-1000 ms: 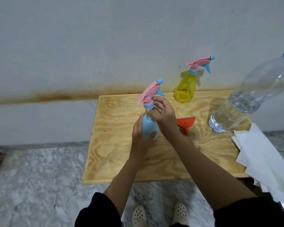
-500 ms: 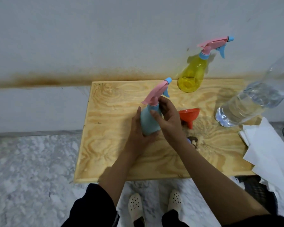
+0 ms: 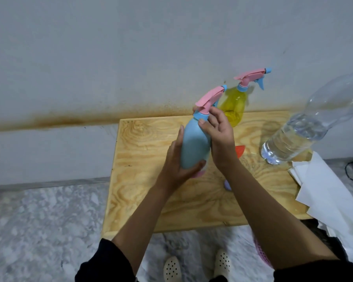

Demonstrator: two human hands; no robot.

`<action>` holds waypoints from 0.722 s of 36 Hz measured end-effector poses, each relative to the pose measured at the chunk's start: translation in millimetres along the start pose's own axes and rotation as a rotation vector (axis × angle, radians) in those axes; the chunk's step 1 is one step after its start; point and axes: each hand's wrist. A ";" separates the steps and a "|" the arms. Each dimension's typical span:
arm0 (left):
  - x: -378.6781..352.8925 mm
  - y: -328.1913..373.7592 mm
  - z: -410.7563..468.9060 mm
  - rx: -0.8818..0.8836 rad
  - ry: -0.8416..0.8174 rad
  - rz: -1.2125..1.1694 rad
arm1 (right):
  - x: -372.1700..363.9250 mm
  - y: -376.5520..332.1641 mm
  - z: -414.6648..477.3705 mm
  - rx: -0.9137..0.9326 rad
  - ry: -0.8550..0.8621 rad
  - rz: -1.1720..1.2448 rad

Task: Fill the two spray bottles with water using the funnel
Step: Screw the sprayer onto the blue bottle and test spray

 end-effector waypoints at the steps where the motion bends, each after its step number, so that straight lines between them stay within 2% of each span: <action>1: 2.9 5.0 1.0 -0.008 0.000 -0.003 | -1.5 -4.7 -0.8 -0.004 -0.011 0.007; 7: 18.4 25.2 3.4 -0.034 0.023 -0.013 | -13.1 -27.0 -8.2 -0.019 -0.066 0.069; 12: 26.6 34.7 1.5 0.029 -0.010 -0.129 | -23.1 -35.1 -10.9 0.020 0.013 0.063; 16: 33.3 44.3 0.1 0.035 -0.026 -0.074 | -29.9 -38.9 -15.8 0.125 0.064 0.018; 20: 34.9 49.2 -3.2 0.051 -0.030 -0.053 | -32.6 -40.9 -19.6 0.148 0.097 0.005; 24: 33.1 55.4 -5.1 0.038 -0.023 -0.042 | -32.0 -46.2 -27.8 0.153 0.004 -0.090; 26: 32.9 56.7 -6.0 0.027 -0.012 -0.037 | -31.0 -48.8 -30.4 0.108 -0.032 -0.051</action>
Point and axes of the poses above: each hand's wrist, its own z-axis towards the middle knuckle, its own x-axis out of the back of the hand, y = z × x, and after that the axes turned 2 degrees about -z, right-handed
